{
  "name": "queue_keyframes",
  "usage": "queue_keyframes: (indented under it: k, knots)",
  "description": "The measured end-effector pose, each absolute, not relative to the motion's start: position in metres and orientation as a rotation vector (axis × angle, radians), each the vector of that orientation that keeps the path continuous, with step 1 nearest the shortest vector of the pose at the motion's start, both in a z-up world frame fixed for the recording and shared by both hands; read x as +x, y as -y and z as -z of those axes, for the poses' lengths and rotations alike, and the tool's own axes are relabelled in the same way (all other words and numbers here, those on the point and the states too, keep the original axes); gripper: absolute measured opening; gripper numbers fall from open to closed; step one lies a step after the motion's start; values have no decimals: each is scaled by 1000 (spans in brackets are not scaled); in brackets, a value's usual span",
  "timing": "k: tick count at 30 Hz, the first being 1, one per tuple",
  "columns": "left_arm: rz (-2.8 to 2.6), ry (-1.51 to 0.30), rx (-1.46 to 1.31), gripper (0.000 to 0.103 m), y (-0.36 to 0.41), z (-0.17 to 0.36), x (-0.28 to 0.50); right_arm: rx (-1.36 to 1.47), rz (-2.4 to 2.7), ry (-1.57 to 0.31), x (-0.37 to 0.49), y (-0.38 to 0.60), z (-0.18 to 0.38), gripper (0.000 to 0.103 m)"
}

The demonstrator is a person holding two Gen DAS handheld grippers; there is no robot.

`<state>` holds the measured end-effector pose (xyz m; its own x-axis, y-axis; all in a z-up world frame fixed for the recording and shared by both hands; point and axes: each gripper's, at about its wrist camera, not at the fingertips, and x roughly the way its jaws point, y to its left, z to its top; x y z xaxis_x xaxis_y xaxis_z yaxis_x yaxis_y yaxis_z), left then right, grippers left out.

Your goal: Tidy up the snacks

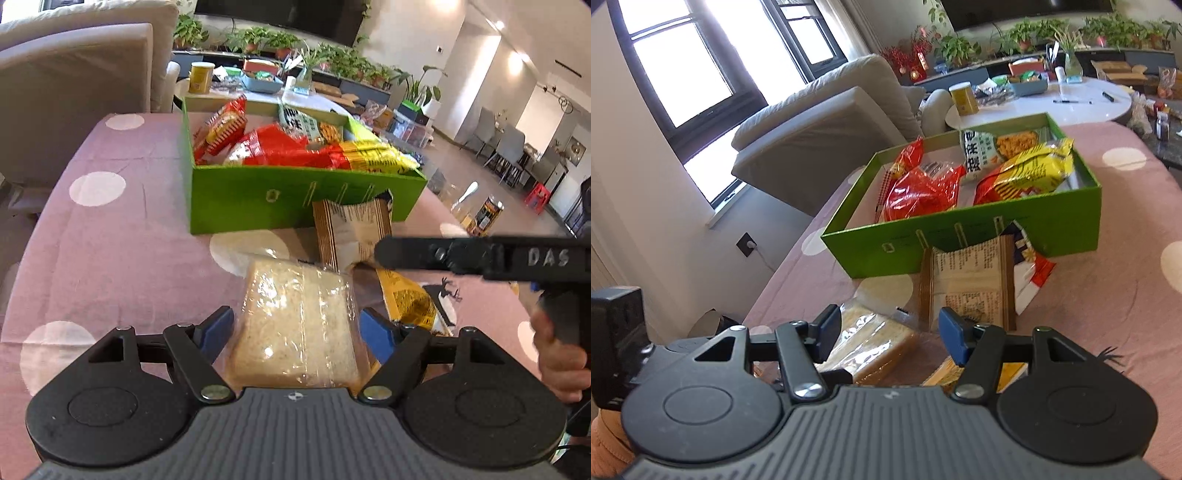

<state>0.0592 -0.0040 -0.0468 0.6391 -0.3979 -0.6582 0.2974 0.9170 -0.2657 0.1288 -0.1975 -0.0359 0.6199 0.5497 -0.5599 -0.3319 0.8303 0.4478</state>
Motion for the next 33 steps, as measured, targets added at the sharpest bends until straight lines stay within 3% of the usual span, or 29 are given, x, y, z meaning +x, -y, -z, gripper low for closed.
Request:
queue_keyframes:
  k: [3,6,7,14,17,33]
  knots:
    - [380,-771,-142,68,-3,47,59,331,-533,-772,130,194,39,55]
    - [371,-797,-143,47,-6,52,62,371,-555,-814,130,192,43,52]
    - [380,-807,-153,46,-7,55,63,374,-555,-829,130,190,44,50]
    - [391,-808,-159,47,-8,59,61,418,-523,-951,138,178,57,45]
    - [369,-833,-184,62,-12,61,62,435,-501,-975,140,177,60,45]
    - [423,-783,-131,56,1,55,55,386,-460,-961,151,162,61,44]
